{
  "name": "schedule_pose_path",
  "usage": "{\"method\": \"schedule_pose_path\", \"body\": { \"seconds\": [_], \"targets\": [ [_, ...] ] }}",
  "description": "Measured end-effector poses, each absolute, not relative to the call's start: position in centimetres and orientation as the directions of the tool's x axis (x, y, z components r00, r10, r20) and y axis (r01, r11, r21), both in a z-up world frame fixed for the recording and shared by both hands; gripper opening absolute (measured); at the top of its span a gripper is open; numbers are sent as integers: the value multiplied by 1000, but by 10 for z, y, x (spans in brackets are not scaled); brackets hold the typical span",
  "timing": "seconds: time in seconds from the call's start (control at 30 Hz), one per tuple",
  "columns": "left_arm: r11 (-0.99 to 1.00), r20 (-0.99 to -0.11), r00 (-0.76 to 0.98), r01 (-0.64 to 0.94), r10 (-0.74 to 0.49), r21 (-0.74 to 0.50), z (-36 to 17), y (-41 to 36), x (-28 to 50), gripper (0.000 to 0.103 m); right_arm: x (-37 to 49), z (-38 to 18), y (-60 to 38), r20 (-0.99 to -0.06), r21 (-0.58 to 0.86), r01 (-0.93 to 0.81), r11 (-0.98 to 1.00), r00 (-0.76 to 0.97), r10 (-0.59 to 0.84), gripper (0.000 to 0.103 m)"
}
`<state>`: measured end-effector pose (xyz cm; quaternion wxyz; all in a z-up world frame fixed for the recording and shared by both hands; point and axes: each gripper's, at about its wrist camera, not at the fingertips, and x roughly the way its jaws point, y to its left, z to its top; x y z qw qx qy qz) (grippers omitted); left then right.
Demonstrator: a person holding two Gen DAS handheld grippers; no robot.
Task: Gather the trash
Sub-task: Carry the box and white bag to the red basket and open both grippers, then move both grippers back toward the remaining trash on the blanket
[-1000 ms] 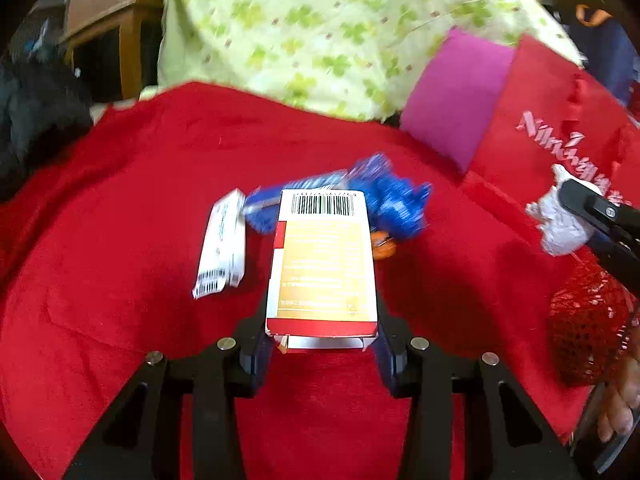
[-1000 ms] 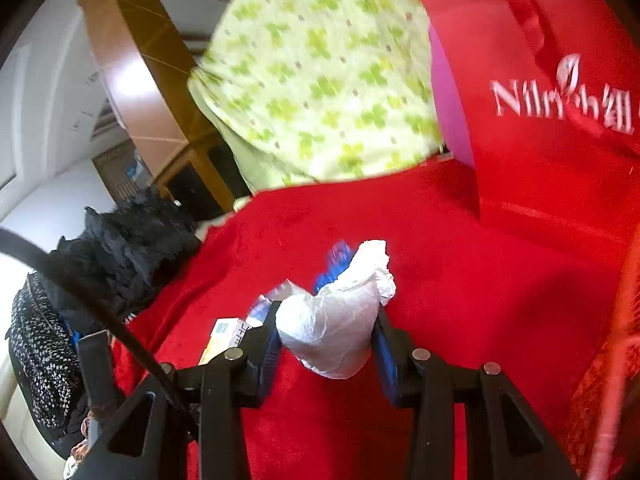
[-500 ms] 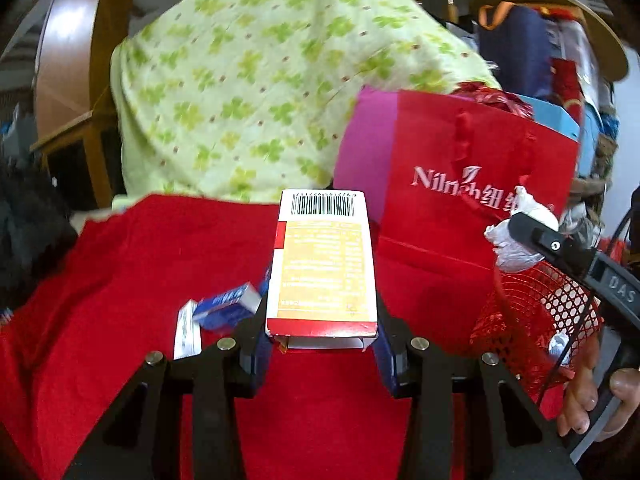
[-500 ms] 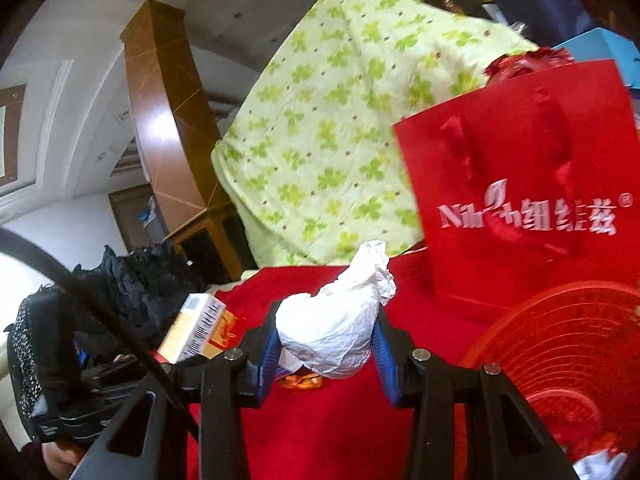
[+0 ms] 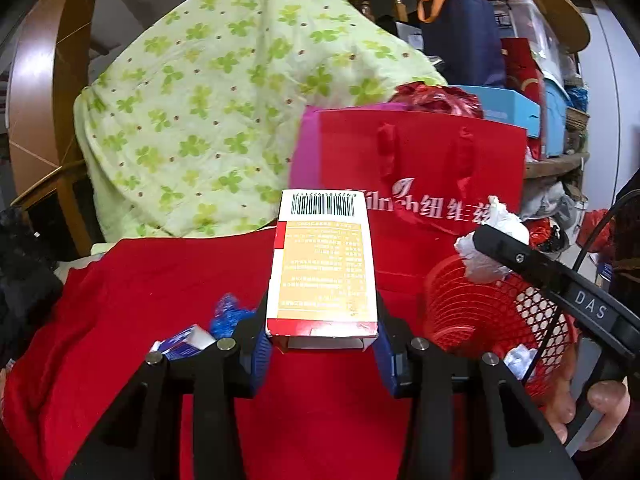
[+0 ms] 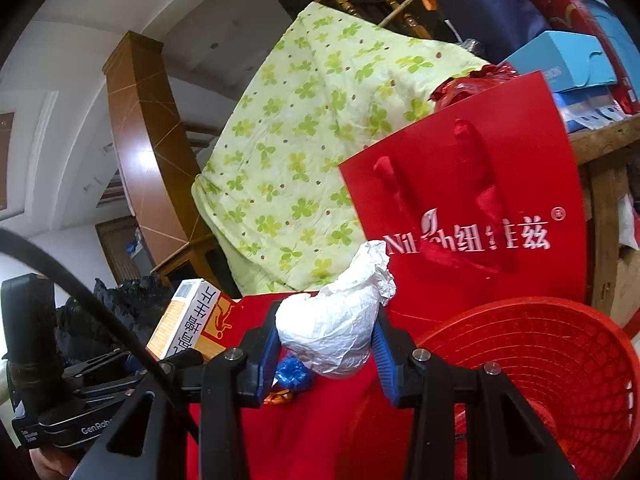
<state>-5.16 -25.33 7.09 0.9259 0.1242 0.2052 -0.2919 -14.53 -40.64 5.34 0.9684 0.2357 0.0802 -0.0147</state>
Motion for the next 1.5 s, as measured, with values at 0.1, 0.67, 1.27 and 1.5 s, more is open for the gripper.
{"method": "schedule_pose_path", "body": {
  "seconds": [0.1,0.67,1.27,1.5],
  "targets": [
    [783,-455,735,610,-503,119,71,-267,-58,46,-154,53,-417,-155,464,80,882,988,-9,44],
    [679,-523,607,731,-599,71,56,-322,-78,46,-190,42,-471,-153,559,151,816,985,-78,46],
    [581,-614,462,814,-640,7,21,-355,-89,64,-199,23,-511,-215,679,220,701,972,-98,70],
    [635,-639,488,772,-595,-2,9,-318,-76,66,-187,35,-491,-187,653,184,735,979,-78,70]
  ]
}}
